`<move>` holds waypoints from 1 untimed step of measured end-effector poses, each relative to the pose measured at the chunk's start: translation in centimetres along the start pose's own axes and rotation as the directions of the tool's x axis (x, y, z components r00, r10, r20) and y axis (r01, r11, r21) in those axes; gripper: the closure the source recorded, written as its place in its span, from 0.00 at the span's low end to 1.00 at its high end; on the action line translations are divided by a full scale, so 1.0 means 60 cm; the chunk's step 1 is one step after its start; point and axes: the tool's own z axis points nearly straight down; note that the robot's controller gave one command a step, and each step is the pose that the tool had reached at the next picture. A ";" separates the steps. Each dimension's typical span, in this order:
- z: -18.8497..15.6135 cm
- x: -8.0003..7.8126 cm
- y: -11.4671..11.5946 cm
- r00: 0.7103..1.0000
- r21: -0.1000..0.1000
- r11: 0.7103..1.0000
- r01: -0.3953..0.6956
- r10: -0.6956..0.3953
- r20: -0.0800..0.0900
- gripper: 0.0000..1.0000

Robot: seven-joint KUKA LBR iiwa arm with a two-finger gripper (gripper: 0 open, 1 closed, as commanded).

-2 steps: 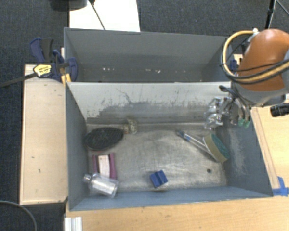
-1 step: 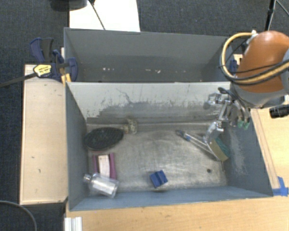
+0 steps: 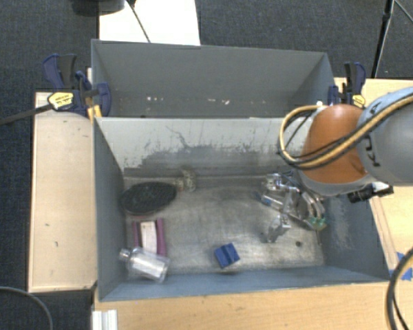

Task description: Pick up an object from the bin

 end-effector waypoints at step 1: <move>-0.021 -0.041 -0.078 0.988 0.001 0.988 -0.153 0.153 0.009 0.00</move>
Offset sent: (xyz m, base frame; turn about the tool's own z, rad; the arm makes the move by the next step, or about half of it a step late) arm 0.0198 -0.0475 0.0112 0.1532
